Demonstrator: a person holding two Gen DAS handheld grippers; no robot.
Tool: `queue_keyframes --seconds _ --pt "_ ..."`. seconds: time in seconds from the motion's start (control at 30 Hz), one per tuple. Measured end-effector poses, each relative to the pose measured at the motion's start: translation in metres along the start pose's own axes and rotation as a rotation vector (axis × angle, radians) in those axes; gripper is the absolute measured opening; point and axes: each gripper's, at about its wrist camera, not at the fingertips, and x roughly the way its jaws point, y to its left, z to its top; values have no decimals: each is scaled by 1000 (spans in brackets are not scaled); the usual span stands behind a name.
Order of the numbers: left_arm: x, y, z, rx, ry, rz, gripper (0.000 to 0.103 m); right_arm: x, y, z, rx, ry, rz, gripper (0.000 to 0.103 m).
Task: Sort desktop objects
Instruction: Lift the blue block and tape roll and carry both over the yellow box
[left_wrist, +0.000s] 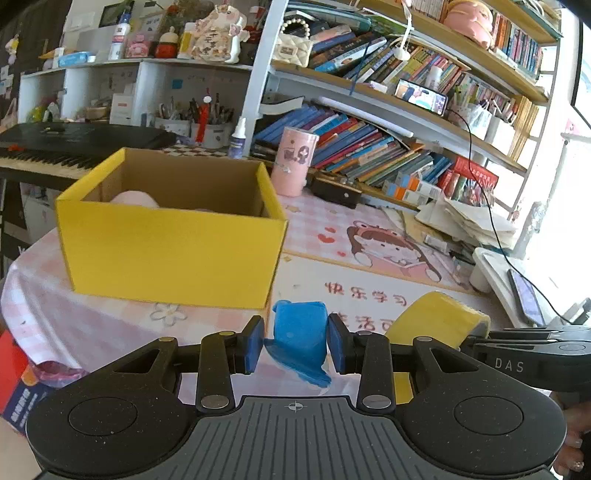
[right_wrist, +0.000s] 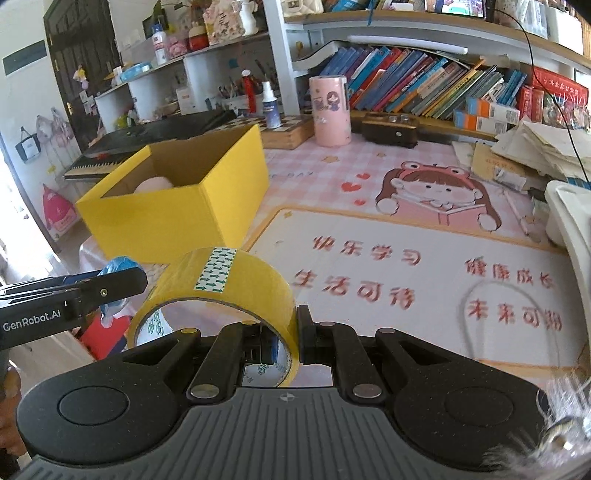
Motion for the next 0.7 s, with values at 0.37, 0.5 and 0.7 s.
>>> queue_keyframes --seconds 0.37,0.5,0.7 --pt "-32 29 -11 2 -10 40 36 -3 43 -18 -13 15 43 9" --pt "-40 38 -13 -7 -19 60 36 0 57 -18 -35 20 65 9" --pt "-47 49 -14 -23 -29 84 36 6 69 -16 -61 32 94 9"
